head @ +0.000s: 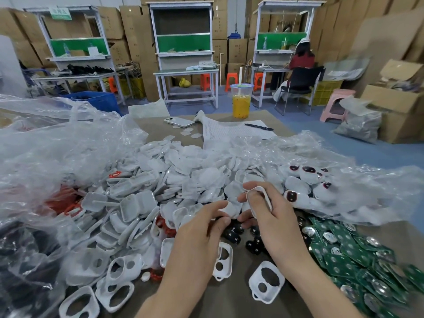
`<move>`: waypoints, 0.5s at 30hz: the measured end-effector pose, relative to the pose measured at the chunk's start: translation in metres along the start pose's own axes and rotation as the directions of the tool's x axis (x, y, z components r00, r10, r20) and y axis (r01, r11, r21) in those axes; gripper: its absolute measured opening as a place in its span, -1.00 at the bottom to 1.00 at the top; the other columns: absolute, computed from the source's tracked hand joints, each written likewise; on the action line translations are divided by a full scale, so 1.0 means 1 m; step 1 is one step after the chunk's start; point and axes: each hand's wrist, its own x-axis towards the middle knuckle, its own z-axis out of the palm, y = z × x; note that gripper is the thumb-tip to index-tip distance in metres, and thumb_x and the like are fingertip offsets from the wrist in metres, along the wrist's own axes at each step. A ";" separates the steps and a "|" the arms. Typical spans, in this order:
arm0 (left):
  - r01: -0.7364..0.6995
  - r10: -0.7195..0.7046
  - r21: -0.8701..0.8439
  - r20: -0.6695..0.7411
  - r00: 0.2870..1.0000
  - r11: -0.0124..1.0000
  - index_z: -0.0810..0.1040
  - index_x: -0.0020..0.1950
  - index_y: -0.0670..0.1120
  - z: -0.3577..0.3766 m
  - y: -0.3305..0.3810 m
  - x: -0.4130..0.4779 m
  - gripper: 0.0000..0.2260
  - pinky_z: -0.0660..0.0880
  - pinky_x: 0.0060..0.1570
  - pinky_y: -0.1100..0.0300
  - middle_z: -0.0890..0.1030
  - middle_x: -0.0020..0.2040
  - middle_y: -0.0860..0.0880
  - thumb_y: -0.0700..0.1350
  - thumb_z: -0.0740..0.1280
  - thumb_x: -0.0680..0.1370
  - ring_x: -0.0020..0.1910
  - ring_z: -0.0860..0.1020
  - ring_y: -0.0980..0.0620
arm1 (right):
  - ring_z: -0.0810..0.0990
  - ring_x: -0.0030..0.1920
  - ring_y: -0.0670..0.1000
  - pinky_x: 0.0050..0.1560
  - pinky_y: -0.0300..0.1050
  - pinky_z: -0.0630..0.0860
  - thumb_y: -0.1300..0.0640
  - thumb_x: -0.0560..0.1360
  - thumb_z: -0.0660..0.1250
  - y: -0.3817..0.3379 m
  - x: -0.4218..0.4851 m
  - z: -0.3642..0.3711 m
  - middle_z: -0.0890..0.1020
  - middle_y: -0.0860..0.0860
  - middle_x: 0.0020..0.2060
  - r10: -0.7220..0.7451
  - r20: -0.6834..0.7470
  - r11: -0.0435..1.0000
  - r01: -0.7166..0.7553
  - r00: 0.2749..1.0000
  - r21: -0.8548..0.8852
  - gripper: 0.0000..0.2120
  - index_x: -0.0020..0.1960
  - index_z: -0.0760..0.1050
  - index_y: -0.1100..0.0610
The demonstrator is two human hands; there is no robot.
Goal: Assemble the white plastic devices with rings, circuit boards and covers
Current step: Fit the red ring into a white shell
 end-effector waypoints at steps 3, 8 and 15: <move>-0.034 0.033 -0.012 -0.108 0.994 0.999 0.57 0.04 0.47 -0.001 0.001 0.002 -0.69 0.39 0.03 0.52 0.67 -0.04 0.23 -0.02 0.43 0.55 0.10 0.55 0.36 | 0.67 -0.29 0.03 -0.27 -0.17 0.58 0.15 0.67 0.19 -0.001 0.000 0.000 0.68 -0.01 -0.11 0.006 0.013 1.000 -0.006 1.000 0.024 -0.73 0.01 0.58 -0.17; 0.154 -0.209 -0.474 -0.067 0.976 0.867 0.69 -0.02 0.16 -0.002 0.004 0.000 -0.76 0.59 -0.05 0.24 0.74 -0.04 0.07 -0.20 0.38 0.60 -0.06 0.68 0.11 | 0.58 -0.36 0.04 -0.34 -0.10 0.57 0.22 0.65 0.21 -0.005 -0.004 0.000 0.64 0.03 -0.18 0.094 0.124 0.984 -0.112 0.988 0.142 -0.74 0.03 0.60 -0.07; 0.272 -0.340 -0.687 0.038 0.940 0.674 0.68 0.03 -0.12 -0.006 0.006 0.004 -0.87 0.59 -0.19 0.30 0.74 -0.14 -0.17 -0.29 0.39 0.58 -0.19 0.72 -0.02 | 0.61 -0.33 0.03 -0.30 -0.11 0.60 0.12 0.60 0.35 -0.008 -0.004 0.004 0.64 -0.02 -0.26 0.132 0.215 0.966 -0.174 0.968 0.190 -0.92 -0.02 0.62 0.01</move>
